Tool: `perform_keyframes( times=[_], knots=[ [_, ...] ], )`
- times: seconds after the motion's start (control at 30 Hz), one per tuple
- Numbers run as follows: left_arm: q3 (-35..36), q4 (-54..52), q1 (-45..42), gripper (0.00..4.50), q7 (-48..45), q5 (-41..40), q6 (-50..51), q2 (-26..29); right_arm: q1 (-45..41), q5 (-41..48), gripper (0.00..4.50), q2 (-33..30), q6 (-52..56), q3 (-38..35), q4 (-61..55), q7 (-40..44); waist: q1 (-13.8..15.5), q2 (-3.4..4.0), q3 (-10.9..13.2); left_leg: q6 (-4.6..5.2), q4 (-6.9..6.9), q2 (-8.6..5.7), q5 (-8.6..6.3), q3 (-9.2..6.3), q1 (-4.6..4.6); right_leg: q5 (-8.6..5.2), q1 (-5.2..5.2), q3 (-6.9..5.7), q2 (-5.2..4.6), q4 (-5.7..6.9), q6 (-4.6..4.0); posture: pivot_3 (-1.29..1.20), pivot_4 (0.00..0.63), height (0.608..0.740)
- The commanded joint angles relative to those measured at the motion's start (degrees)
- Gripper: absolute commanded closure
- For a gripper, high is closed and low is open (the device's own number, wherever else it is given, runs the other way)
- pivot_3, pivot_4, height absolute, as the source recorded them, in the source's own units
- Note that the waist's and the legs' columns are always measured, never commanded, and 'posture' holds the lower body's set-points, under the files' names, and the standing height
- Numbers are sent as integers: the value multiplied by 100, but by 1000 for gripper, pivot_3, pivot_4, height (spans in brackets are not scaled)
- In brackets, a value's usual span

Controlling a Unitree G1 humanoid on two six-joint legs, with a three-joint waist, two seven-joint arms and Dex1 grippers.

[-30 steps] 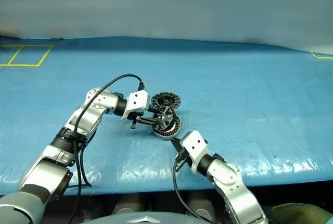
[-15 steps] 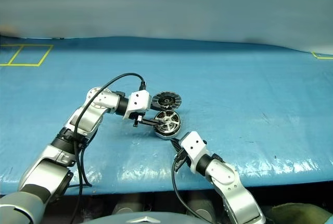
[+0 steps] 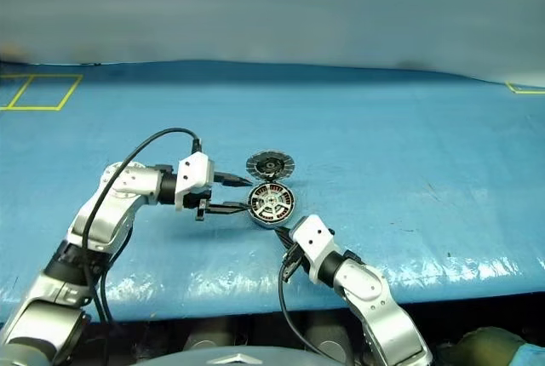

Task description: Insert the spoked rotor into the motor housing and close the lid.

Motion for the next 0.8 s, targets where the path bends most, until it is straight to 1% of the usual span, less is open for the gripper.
perform_keyframes(
  times=[0.03,0.07,0.13,0.3,0.4,0.8],
  knots=[
    [344,-237,434,2215,363,-204,-152,-88,-15,97,4500,-3,-167,-138,-60,33,2,0,0,-2,0,1,1,-1,-1,0,0,-3,1,-1,0,0,150,740],
    [385,-197,662,2215,447,-179,-358,-133,-15,92,4500,8,-184,-159,-47,11,11,0,0,-2,0,3,1,-1,1,0,0,-4,1,-1,0,0,150,740],
    [430,-206,1013,2215,640,-205,-411,-227,-19,124,4500,25,-185,-203,-42,9,11,2,1,-3,0,5,2,-1,6,0,-5,-6,-1,-3,0,0,150,740],
    [414,-350,1440,2215,962,-261,-429,-460,-60,125,4500,-21,-128,-208,-16,64,29,3,2,-3,0,6,1,-3,12,0,-12,-11,-5,-7,0,0,150,740],
    [417,-310,1504,2215,1047,-267,-511,-523,-86,150,4500,-35,-100,-242,-26,84,30,3,2,-4,0,7,1,-3,10,1,-12,-12,-5,-7,-1,0,150,740],
    [361,-100,1474,2215,1077,-207,-696,-456,-112,165,4500,-93,-79,-311,-48,110,29,4,2,-3,-7,9,0,0,10,1,-13,-13,-4,-12,-3,0,150,740]
  ],
)
